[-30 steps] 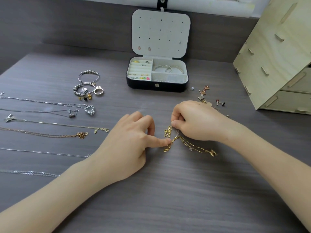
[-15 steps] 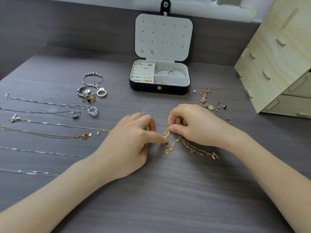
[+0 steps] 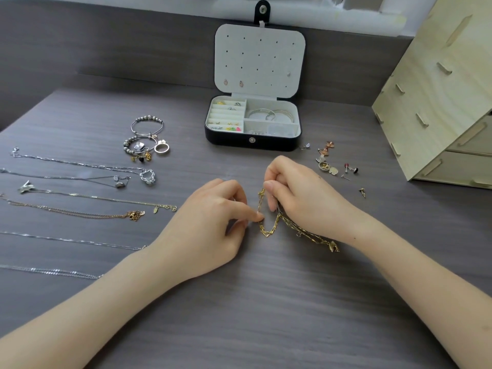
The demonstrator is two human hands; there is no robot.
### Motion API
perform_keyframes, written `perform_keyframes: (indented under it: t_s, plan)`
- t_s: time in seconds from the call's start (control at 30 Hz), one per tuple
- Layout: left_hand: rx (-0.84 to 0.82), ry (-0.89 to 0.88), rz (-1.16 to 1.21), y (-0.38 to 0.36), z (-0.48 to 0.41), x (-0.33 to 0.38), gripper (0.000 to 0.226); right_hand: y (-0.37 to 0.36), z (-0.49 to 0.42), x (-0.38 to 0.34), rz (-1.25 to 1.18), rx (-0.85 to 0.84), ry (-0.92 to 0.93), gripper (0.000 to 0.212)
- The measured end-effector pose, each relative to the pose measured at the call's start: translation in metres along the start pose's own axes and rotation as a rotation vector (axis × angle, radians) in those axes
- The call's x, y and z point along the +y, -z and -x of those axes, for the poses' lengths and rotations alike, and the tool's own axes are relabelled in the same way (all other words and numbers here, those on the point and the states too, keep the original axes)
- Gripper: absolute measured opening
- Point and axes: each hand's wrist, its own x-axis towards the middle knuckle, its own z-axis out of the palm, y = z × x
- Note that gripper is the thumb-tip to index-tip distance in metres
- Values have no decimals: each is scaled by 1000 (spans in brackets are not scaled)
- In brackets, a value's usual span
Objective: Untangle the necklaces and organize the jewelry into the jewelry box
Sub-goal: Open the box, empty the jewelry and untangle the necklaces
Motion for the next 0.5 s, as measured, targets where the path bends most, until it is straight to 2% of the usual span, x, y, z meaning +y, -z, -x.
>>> perform_keyframes:
  t_s: [0.1, 0.27, 0.4, 0.5]
  plan:
    - [-4, 75, 63, 0, -2, 2, 27, 1, -2, -2, -203, 10, -65, 19]
    - [7, 356, 237, 4, -14, 10, 14, 6, -3, 1, -496, -44, -142, 20]
    - [-65, 436, 156, 5, -22, 17, 12, 8, -3, 2, -593, -79, -163, 20]
    - [-40, 439, 75, 0, -28, 20, 14, 9, -2, 1, -630, -93, -161, 23]
